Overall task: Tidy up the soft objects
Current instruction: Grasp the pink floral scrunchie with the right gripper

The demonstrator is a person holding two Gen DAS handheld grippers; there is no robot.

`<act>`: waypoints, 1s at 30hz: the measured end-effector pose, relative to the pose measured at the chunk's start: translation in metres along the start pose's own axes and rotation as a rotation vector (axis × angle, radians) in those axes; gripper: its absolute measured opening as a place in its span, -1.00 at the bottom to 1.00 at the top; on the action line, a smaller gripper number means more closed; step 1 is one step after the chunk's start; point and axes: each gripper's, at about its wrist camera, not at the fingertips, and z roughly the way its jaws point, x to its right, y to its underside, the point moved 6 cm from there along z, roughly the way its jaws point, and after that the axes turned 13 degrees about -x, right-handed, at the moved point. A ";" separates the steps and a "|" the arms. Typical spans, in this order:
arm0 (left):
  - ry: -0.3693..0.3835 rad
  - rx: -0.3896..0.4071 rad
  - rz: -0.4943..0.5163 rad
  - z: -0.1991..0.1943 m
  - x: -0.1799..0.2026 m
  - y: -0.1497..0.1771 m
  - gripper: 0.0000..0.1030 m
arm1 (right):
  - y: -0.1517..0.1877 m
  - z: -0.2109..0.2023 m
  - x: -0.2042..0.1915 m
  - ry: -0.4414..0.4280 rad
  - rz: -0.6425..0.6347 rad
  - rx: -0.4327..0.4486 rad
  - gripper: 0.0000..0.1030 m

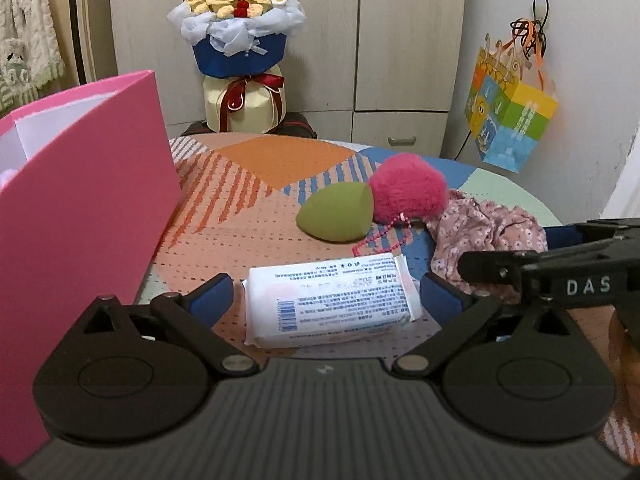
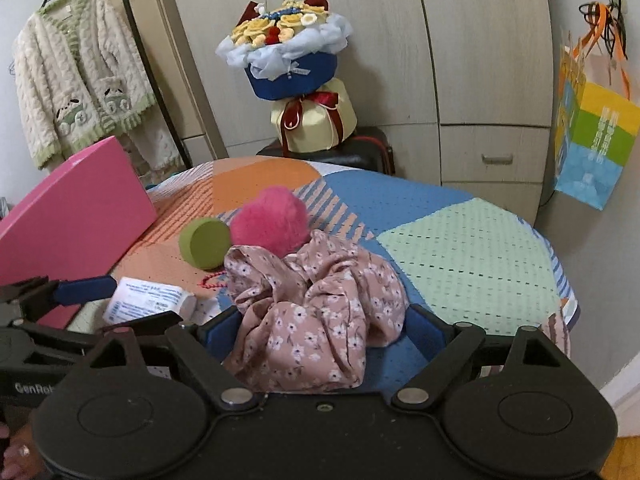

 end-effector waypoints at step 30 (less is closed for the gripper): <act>0.128 0.011 0.023 -0.053 -0.013 0.044 0.55 | 0.067 -0.066 -0.072 0.102 -0.109 0.061 -0.66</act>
